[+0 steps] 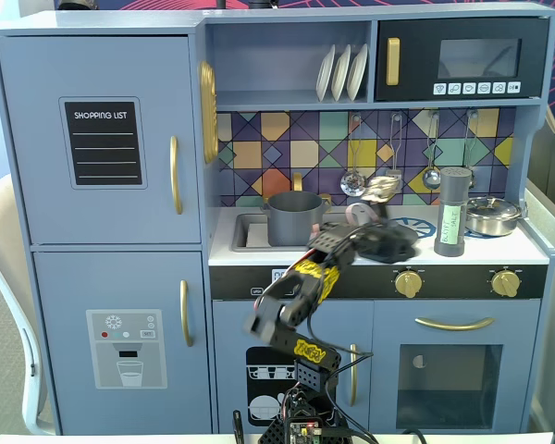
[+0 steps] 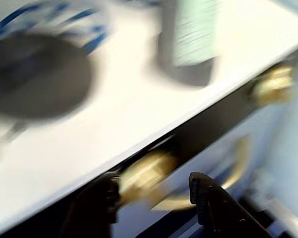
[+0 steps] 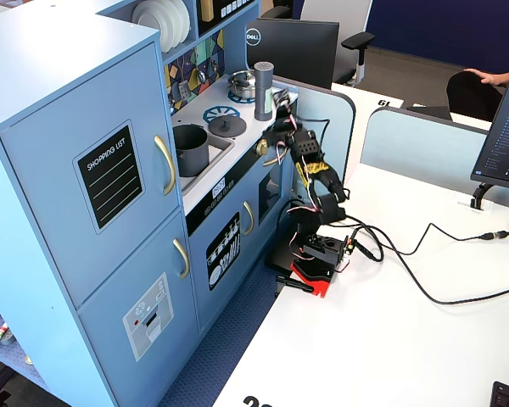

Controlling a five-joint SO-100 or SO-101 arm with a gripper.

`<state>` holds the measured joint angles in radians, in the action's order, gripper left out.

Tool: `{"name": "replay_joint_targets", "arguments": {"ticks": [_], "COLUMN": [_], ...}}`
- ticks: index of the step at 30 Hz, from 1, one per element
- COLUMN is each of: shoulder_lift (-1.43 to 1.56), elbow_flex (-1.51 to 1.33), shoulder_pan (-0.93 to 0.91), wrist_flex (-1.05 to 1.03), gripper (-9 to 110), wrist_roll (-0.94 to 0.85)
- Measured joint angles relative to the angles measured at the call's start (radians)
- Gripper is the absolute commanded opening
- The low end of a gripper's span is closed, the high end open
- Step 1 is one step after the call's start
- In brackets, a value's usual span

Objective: Put salt in the gray recipient

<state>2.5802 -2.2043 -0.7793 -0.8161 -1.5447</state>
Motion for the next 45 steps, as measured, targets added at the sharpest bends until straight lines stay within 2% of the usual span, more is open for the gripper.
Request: {"name": "replay_joint_targets", "arguments": {"ticks": [8,12,19,27,33,45], "shoulder_lift": [0.265,0.374,0.476,0.615,0.634,0.635], "elbow_flex": [-0.222,-0.405,-0.698,-0.900,-0.910,-0.916], "shoulder_pan": [0.402,0.574,0.727,0.747,0.747,0.747], "wrist_flex": [-0.321,-0.359,-0.360,-0.423,-0.502,-0.506], "gripper": [0,0,0,2,4,5], "wrist_roll": [-0.064,-0.064,-0.049,-0.078,-0.031,0.000]}}
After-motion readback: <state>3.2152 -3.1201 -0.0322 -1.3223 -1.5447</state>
